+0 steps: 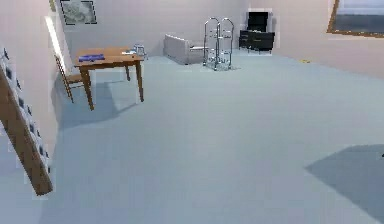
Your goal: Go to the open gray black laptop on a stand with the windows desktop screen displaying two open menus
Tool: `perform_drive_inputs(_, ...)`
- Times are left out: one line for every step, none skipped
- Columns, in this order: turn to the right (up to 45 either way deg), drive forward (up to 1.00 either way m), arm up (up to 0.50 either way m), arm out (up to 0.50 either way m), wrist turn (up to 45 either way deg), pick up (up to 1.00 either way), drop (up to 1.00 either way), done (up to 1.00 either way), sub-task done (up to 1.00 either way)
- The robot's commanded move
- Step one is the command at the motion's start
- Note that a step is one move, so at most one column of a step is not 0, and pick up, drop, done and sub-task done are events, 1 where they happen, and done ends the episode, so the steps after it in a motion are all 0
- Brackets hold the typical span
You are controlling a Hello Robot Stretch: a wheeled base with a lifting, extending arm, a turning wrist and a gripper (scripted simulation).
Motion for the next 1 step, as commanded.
perform_drive_inputs(45.0, 0.0, 0.0, 0.0, 0.0, 0.0, 0.0, 0.0, 0.0)
